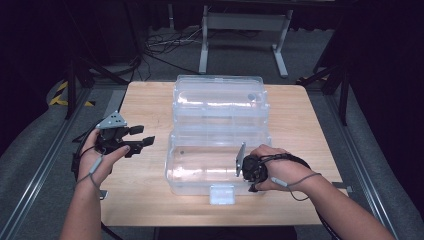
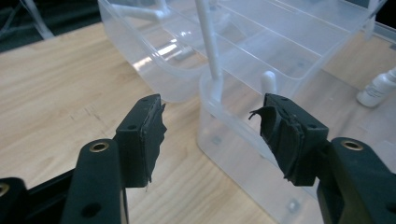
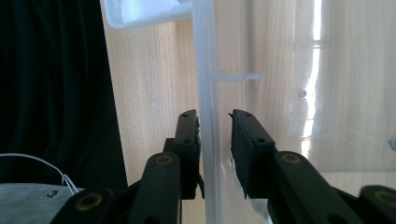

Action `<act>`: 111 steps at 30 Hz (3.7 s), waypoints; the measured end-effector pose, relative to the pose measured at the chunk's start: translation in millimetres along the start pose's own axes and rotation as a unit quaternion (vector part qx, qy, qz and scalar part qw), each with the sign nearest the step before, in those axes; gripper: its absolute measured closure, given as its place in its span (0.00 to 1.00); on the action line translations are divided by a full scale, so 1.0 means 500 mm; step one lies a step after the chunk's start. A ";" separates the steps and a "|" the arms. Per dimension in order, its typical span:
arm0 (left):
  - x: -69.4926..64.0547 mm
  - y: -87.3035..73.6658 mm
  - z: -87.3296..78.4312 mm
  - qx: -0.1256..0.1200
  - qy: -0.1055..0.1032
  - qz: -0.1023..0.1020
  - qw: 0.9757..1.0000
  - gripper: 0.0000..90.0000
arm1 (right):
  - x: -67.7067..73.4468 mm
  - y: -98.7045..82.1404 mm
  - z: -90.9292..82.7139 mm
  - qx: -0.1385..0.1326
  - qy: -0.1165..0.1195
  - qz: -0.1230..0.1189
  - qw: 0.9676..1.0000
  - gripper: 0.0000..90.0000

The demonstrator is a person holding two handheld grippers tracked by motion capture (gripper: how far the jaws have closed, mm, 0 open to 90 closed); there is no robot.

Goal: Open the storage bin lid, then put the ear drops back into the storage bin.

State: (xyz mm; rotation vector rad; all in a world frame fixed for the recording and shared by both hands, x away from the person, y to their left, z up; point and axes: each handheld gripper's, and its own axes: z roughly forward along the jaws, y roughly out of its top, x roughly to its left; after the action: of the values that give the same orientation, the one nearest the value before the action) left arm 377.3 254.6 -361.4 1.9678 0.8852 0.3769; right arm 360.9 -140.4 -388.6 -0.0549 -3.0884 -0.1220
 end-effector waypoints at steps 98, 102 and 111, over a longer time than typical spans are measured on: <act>-0.127 0.283 0.300 0.077 -0.157 0.179 0.968 0.89 | -0.001 -0.018 0.039 -0.024 0.006 0.009 1.000 0.89; -0.126 0.283 0.300 0.077 -0.162 0.177 0.968 0.91 | -0.001 -0.019 0.042 -0.030 0.006 0.011 0.999 0.89; -0.138 0.287 0.292 0.086 -0.166 0.185 0.965 0.93 | 0.000 -0.018 0.042 -0.030 0.002 0.008 1.000 0.92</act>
State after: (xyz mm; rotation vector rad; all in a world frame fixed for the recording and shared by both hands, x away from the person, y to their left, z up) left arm 475.3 68.2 -312.8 2.2778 0.3430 0.1742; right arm 359.4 -147.5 -410.4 -0.0811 -3.0799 -0.2134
